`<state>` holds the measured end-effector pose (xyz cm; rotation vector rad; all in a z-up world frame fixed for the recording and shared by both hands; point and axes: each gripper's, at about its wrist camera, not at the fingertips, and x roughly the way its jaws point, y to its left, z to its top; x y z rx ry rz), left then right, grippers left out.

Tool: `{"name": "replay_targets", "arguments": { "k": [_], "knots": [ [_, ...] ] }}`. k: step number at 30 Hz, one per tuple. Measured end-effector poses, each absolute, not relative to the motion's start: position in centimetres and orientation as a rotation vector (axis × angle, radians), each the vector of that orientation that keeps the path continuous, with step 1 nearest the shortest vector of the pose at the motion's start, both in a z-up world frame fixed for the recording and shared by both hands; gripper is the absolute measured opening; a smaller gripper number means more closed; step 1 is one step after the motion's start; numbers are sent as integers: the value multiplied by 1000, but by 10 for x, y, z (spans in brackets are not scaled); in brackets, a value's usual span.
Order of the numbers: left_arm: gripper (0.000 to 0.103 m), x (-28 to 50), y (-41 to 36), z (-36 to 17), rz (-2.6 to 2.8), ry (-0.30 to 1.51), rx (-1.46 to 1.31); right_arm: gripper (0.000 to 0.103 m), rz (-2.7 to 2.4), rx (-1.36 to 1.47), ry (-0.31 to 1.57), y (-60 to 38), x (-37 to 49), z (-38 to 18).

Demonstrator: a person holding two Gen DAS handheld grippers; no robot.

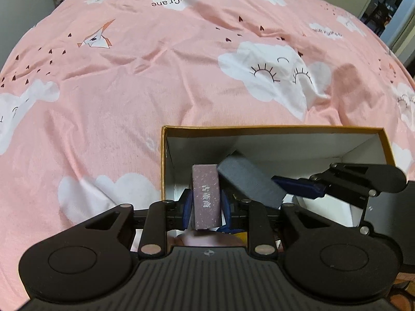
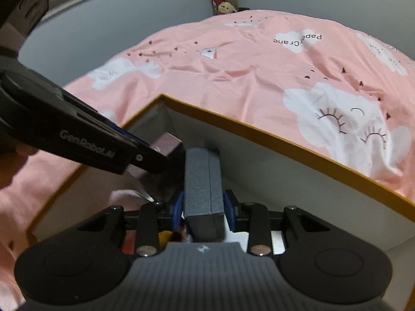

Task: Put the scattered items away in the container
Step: 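Carry the dark grey box and purple photo card box into the box and release both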

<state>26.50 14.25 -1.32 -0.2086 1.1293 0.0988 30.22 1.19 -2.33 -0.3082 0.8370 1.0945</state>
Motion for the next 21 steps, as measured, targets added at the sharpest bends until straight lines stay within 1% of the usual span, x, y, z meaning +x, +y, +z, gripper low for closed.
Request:
{"name": "replay_targets", "arguments": {
  "k": [5,13,21],
  "knots": [
    [29,258,143,-7,99,1104,-205,43,1098,-292,861,14,301,-24],
    [29,241,139,-1,98,1064,-169,44,1053,-287,915,11,301,-27],
    [37,219,125,14,87,1018,-110,59,1003,-317,894,4,290,-15]
  ]
}}
